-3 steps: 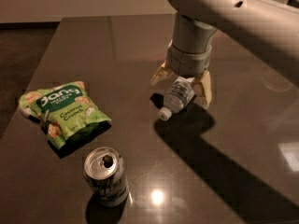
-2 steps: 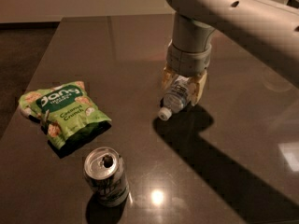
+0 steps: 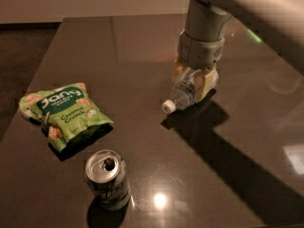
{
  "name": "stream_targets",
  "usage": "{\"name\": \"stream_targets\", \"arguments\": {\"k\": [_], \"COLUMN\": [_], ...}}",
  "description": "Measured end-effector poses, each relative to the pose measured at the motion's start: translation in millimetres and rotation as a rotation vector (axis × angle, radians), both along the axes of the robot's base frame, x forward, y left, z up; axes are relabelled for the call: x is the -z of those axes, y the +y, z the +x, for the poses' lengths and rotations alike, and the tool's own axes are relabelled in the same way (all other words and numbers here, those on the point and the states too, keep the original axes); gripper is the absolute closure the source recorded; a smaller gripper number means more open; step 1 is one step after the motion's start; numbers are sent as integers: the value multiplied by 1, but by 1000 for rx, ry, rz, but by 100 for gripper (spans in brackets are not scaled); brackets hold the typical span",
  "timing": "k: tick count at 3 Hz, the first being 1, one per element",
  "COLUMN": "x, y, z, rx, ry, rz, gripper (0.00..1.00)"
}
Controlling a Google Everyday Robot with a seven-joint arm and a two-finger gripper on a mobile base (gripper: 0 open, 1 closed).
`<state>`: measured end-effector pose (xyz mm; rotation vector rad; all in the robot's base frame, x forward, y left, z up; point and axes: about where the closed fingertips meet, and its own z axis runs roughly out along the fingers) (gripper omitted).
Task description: Place blue plastic bottle upright
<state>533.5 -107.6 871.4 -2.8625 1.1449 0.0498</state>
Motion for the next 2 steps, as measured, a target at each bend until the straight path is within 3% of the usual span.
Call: {"name": "stream_targets", "arguments": {"k": [1, 2], "x": [-41, -79], "y": [5, 14], "z": [6, -8], "rx": [186, 337], "ry": [31, 94], "rz": [189, 362], "gripper": [100, 100]}}
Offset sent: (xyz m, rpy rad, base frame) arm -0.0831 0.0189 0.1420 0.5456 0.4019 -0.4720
